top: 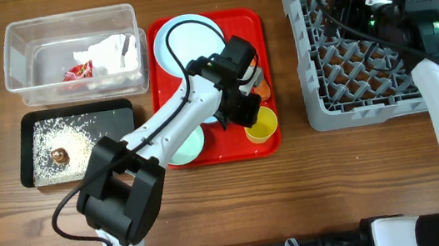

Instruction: Sort waste into correct bins and load items into the dishwasher rack

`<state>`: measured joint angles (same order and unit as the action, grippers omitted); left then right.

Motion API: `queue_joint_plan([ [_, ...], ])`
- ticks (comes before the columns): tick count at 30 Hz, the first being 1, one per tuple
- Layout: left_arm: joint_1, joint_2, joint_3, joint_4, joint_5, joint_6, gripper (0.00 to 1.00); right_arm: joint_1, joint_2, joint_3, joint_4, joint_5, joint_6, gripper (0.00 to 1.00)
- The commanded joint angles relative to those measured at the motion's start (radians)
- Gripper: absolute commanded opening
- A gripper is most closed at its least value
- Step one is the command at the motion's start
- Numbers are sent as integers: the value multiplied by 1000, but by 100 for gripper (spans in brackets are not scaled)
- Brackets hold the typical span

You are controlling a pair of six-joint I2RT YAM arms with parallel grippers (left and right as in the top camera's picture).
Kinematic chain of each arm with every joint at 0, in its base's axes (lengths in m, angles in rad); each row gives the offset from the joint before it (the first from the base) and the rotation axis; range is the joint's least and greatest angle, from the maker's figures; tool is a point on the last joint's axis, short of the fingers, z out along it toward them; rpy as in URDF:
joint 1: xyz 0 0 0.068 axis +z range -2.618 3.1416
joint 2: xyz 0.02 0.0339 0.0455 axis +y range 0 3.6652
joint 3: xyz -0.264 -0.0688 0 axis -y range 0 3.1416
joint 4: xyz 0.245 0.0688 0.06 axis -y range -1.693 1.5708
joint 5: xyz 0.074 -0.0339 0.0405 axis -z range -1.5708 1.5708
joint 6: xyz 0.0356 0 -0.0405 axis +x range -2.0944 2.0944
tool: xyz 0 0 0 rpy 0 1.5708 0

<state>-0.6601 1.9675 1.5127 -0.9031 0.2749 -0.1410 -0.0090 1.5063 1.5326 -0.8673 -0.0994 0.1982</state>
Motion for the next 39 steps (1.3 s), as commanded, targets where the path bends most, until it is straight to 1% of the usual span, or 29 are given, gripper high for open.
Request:
queue_joint_plan([
  [1, -6, 10, -8, 7, -13, -32, 31, 6, 9, 14, -1, 11, 13, 100],
  [2, -6, 10, -8, 10, -15, -32, 26, 6, 9, 14, -1, 10, 13, 100],
  [3, -7, 10, -8, 10, -14, -32, 23, 6, 9, 14, -1, 10, 13, 100],
  [6, -19, 10, -8, 11, -24, -32, 23, 6, 9, 14, -2, 10, 13, 100],
  [7, -25, 10, -8, 11, -49, -32, 12, 6, 9, 14, -2, 10, 13, 100],
  [8, -26, 10, -8, 10, -51, -33, 4, 6, 9, 14, -2, 10, 13, 100],
  [11, -25, 10, -8, 10, -51, -51, 4, 6, 9, 14, -2, 10, 13, 100],
  [12, -18, 5, -7, 7, -46, -74, 4, 6, 9, 14, -2, 10, 13, 100],
  [14, 3, -8, -7, 5, -3, -80, 4, 6, 9, 14, -2, 10, 13, 100],
  [16, 57, -42, -3, 5, 105, -81, 4, 6, 9, 14, -1, 10, 14, 100],
  [18, 154, -93, 21, 6, 266, -80, 4, 5, 9, 14, 3, -20, 22, 100],
  [20, 268, -140, 30, 27, 429, -80, 4, -2, 9, 14, 28, -114, 33, 100],
  [21, 317, -151, 30, 53, 509, -79, 4, -8, 9, 14, 51, -195, 14, 100],
  [23, 427, -153, 29, 160, 709, -76, 4, -20, 9, 14, 98, -380, -53, 100],
  [24, 466, -152, 29, 210, 777, -77, 4, -25, 9, 14, 117, -462, -93, 100],
  [25, 519, -152, 29, 289, 884, -82, 4, -30, 14, 14, 144, -557, -136, 100],
  [26, 555, -152, 29, 365, 955, -104, 4, -31, 29, 14, 183, -696, -186, 100],
  [27, 568, -152, 29, 396, 981, -104, 4, -31, 46, 14, 213, -799, -209, 100],
  [28, 577, -152, 29, 423, 1015, -103, 4, -31, 77, 14, 263, -973, -247, 100],
  [29, 582, -152, 29, 454, 1045, -103, 4, -30, 98, 14, 293, -1071, -258, 100],
  [30, 581, -152, 29, 490, 1067, -103, 4, -30, 141, 14, 346, -1211, -265, 100],
  [32, 570, -152, 29, 545, 1086, -103, 4, -29, 205, 14, 400, -1376, -277, 100],
  [35, 543, -149, 29, 576, 1079, -102, 4, -6, 262, 14, 415, -1431, -313, 100],
  [39, 480, -135, 29, 595, 1033, -103, 4, 58, 272, 13, 427, -1382, -330, 99],
])
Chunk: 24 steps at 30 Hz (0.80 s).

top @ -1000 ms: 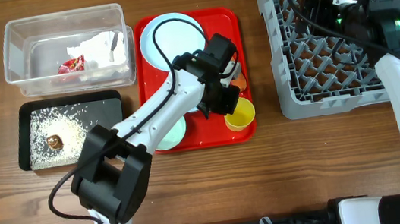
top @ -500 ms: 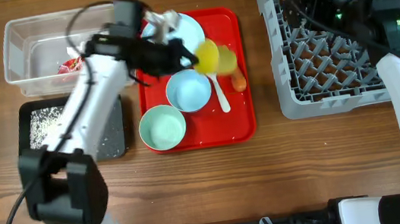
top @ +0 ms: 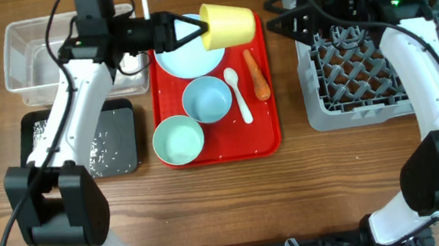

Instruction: Sort waste into correct bins and load items into the dishwasher rack

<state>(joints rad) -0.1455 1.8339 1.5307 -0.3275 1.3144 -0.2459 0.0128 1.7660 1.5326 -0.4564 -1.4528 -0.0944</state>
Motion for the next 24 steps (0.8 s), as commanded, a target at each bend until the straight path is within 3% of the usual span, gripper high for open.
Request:
queue_joint_plan([
  [1, -43, -2, 11, 29, -7, 2, 4, 47, 12, 14, 19, -20, -36, 98],
  [7, -55, -2, 11, 77, -5, -3, 4, 75, 13, 13, 18, -6, -36, 89],
  [14, -55, -2, 11, 163, -3, -59, 4, 75, 13, -19, 27, -3, -45, 86],
  [17, -55, -2, 11, 163, -3, -75, 4, 75, 13, -27, 43, -3, -43, 75],
  [20, -55, -2, 11, 159, -7, -77, 4, 75, 13, -27, 60, -7, -19, 57],
  [22, -55, -2, 11, 159, -6, -77, 5, 75, 13, -27, 70, -7, -7, 54],
  [24, -55, -2, 11, 159, -11, -77, 32, 75, 13, -27, 88, -6, 20, 52],
])
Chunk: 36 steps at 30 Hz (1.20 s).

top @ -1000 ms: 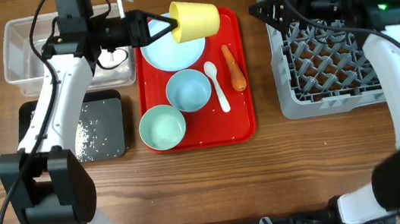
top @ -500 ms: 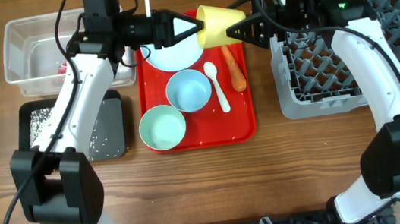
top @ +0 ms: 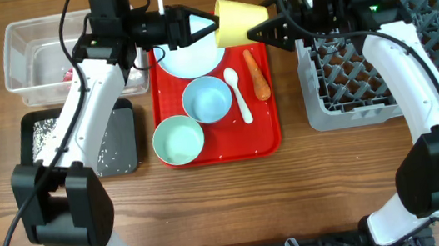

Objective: Sort waste into correct bins and load items into the dishwasher rack
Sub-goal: 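Place the yellow cup upside down in the dish rack with right gripper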

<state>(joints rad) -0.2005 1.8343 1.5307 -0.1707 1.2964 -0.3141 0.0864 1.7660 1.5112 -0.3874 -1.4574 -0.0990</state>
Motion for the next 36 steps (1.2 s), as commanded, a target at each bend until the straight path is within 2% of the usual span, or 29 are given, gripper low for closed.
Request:
queue_joint_plan([
  [1, 0, -2, 11, -6, -8, -8, 38, -2, 13, -5, 28, -2, 34, 50],
  [3, 0, -2, 11, -8, -8, -8, 67, -19, 13, -5, 46, -2, 74, 48],
  [5, 0, -2, 11, -8, -8, -8, 82, -45, 13, -5, 43, -3, 77, 48],
  [10, 0, -2, 11, -8, -16, -8, 93, -150, 13, -5, 0, 12, 81, 51],
  [12, 0, -2, 11, -9, -44, -8, 100, -193, 11, -5, -46, 147, 156, 54],
  [15, 0, -2, 11, -48, -149, -8, 100, -216, -24, -5, -142, 359, 182, 54],
  [18, 0, -2, 11, -163, -417, -8, 100, -234, -93, 28, -342, 667, 180, 54],
  [21, 0, -2, 11, -273, -689, -8, 100, -259, -166, 124, -565, 971, 201, 59],
  [23, 0, -2, 11, -310, -782, -8, 100, -259, -190, 202, -694, 1145, 208, 59],
  [28, 0, -2, 11, -310, -793, -8, 100, -259, -183, 254, -953, 1447, 262, 59],
  [30, 0, -2, 11, -310, -793, -8, 100, -265, -151, 254, -1003, 1504, 276, 59],
  [36, 0, -2, 11, -310, -793, -8, 100, -369, 23, 248, -1032, 1456, 252, 59],
])
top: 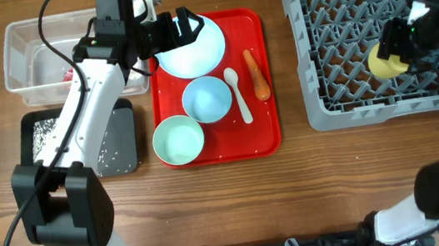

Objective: Sort waste into correct bins and load items into the dishwasher rack
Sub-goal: 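Place the yellow cup upside down in the dish rack with right gripper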

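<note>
The yellow cup (380,62) hangs over the right part of the grey dishwasher rack (340,83), with my right gripper (393,49) shut on it. My left gripper (184,26) stands open above the white plate (198,52) at the far end of the red tray (267,134). Also on the tray are a blue bowl (206,99), a green bowl (178,140), a white spoon (239,95) and an orange carrot piece (256,74).
A clear plastic bin (24,67) holding wrappers stands at the far left. In front of it lies a black tray (121,143) strewn with white crumbs. The rack fills the far right of the table.
The yellow cup has passed from my left gripper to my right one. The right gripper has carried it from the tray's far edge to over the rack. My left gripper now stands open.
My left gripper was down at the yellow cup on the tray's near right corner. Then it held the cup raised over the tray's far edge. The right gripper then met the cup there, and now holds it over the rack.
</note>
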`<state>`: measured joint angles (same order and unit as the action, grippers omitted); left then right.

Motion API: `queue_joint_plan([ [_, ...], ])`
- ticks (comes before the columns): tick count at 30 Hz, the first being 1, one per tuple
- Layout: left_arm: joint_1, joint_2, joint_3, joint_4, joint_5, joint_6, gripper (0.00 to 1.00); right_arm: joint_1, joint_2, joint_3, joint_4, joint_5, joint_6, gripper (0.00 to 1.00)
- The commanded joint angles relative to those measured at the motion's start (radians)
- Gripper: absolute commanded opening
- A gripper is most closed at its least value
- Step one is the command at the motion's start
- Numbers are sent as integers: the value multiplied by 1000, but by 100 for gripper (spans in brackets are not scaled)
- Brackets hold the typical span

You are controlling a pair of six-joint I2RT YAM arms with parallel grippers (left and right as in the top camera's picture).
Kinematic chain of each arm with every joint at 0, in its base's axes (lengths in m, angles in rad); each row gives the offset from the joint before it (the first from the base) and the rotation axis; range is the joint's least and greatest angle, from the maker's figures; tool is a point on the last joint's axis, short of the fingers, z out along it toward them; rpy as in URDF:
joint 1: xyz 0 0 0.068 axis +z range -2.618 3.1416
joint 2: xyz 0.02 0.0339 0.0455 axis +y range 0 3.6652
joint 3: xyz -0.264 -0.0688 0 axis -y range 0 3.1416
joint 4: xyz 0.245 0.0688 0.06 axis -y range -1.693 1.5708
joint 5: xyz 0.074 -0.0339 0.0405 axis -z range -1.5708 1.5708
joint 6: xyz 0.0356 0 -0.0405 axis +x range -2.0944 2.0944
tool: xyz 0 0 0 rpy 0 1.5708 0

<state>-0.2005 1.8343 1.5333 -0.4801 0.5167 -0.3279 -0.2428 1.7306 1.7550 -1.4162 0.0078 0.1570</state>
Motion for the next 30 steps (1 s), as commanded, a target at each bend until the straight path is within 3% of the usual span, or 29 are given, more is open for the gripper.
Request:
queue_joint_plan([
  [1, 0, -2, 9, 0, -14, 6, 100, -48, 84, 4, -8, -8, -5, 59],
  [13, 0, -2, 9, 0, -14, 6, 100, -54, 219, 3, -50, 0, -24, 60],
  [14, 0, -2, 9, -1, -14, 6, 100, -57, 220, 3, -42, 0, -23, 66],
  [16, 0, -2, 9, 0, -14, 6, 100, -60, 220, 3, -40, -1, -23, 95],
  [17, 0, -2, 9, 0, -14, 6, 100, -60, 220, 4, -39, -2, -23, 100],
  [24, 0, -2, 9, 0, -14, 5, 100, -42, 202, 171, -63, -194, -89, 100],
  [30, 0, -2, 9, 28, -13, 5, 100, 196, 170, 261, 50, -244, -102, 100],
])
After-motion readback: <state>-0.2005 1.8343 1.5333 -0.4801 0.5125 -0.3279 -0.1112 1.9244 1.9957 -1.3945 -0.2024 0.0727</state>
